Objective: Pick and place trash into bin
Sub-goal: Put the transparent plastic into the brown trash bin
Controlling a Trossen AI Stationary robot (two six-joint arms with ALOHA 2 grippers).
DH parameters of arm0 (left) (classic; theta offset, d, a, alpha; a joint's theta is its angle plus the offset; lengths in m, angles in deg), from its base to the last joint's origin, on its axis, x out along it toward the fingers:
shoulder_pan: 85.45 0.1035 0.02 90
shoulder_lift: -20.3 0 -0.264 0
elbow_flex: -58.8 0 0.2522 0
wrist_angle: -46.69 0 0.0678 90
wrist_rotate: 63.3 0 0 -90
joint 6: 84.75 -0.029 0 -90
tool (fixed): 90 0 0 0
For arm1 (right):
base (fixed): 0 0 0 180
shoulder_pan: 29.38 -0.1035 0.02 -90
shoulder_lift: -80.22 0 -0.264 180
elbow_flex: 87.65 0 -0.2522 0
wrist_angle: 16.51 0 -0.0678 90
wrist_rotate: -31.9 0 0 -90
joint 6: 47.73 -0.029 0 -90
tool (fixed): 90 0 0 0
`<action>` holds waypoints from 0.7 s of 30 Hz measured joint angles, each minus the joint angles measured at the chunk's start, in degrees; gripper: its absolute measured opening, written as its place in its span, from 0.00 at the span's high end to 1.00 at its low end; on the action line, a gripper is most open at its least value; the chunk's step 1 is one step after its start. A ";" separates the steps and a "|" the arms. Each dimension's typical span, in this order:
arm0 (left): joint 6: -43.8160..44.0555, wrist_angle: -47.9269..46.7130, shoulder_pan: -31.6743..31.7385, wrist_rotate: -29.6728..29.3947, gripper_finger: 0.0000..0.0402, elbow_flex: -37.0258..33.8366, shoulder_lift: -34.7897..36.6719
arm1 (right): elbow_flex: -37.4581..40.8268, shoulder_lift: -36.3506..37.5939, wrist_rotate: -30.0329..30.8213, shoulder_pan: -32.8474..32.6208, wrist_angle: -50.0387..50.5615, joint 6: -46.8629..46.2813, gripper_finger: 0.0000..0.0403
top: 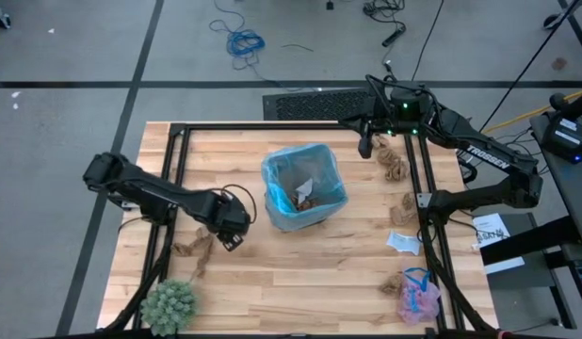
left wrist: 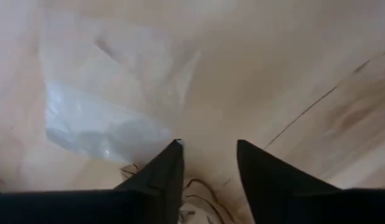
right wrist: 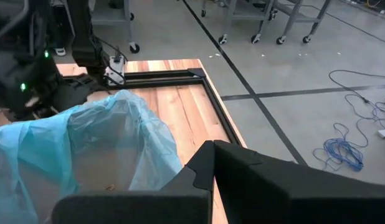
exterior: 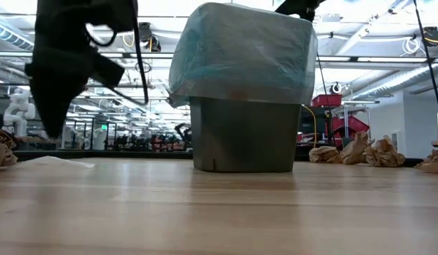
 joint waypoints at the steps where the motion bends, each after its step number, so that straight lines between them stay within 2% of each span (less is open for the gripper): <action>1: -0.27 -0.05 -0.15 0.53 0.60 0.00 -1.17 | 0.00 0.00 0.00 0.00 0.00 0.00 1.00; 6: -3.46 -0.48 -1.10 1.02 0.53 0.00 -6.60 | 0.00 0.00 0.00 0.01 -0.06 -0.47 1.00; 11: -5.06 -0.66 -1.10 -1.23 0.57 0.16 -12.11 | 0.00 0.00 0.02 0.00 -0.09 -0.48 1.00; 15: -6.15 -0.50 -1.23 -3.37 0.69 0.22 -13.61 | 0.00 0.00 0.03 0.02 -0.13 -0.48 1.00; 19: -5.42 -0.34 -1.10 -4.56 0.94 0.84 -12.21 | 0.00 0.00 0.07 0.02 -0.15 -0.48 1.00; 21: -3.36 -0.26 -1.03 -5.59 0.97 1.49 -10.15 | 0.00 0.00 0.09 0.02 -0.31 -0.48 1.00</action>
